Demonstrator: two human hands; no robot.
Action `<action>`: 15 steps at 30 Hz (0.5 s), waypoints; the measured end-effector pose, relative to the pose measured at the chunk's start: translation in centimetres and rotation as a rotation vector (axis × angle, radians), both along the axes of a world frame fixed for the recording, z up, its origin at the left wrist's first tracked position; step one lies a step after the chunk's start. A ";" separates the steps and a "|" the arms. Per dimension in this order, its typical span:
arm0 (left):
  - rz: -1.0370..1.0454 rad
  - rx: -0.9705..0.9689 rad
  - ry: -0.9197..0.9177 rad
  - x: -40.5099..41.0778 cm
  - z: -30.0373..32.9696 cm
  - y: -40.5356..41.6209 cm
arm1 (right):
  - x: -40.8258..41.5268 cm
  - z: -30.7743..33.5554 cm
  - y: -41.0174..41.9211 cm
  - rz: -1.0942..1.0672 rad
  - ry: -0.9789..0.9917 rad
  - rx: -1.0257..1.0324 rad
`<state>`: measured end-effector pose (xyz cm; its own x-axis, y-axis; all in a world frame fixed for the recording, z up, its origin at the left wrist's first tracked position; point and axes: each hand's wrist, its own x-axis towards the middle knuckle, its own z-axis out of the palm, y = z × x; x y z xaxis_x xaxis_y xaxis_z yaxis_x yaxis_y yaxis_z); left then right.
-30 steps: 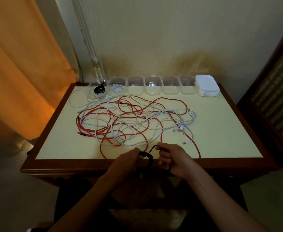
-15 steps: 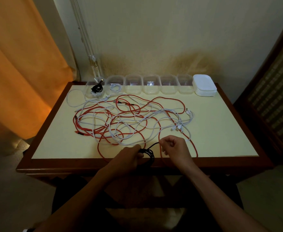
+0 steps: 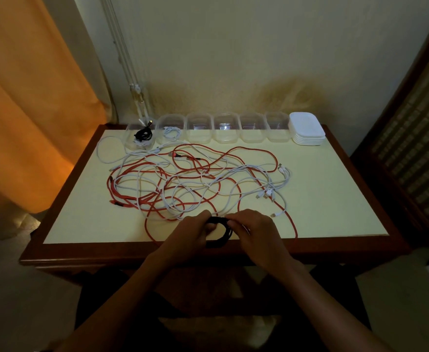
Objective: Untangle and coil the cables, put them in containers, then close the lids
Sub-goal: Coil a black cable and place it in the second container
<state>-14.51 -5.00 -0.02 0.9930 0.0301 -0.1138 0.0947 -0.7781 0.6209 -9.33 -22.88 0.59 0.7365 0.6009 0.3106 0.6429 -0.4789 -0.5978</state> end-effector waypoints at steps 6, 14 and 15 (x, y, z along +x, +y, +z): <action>-0.012 0.009 -0.050 -0.2 0.3 -0.5 | -0.4 0.8 0.3 -0.195 0.144 0.033; -0.005 0.124 -0.057 0.2 0.7 -0.7 | -0.4 1.0 -0.1 -0.318 0.503 0.092; -0.003 0.173 -0.053 0.2 0.8 -0.8 | -0.6 1.0 -0.1 -0.304 0.596 0.126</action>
<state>-14.28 -5.82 0.75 0.9976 0.0422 -0.0551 0.0636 -0.8741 0.4816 -9.92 -22.93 1.58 0.9341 0.3256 -0.1465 0.0340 -0.4895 -0.8714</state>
